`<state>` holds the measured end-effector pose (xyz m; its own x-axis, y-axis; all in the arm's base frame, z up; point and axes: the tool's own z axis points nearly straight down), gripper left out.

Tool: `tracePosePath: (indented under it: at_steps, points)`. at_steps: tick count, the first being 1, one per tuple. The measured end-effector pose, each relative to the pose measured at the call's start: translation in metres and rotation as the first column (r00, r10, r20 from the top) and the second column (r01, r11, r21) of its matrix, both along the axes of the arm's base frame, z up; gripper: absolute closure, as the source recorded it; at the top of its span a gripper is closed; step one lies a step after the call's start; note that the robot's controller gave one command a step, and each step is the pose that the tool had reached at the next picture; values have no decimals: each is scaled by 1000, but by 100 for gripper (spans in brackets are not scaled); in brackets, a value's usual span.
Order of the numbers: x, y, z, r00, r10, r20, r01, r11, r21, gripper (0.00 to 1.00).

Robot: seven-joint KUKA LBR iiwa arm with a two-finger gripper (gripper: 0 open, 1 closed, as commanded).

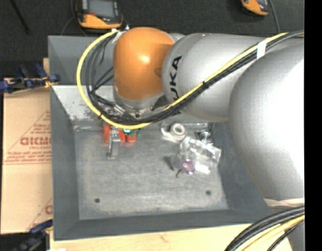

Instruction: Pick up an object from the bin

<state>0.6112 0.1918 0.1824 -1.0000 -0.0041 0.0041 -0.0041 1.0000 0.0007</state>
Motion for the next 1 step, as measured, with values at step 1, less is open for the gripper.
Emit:
tracePosePath:
  at_steps: [1]
  points:
    - [43, -72, -112, 989, -149, -7, 149, 989, 0, 0]
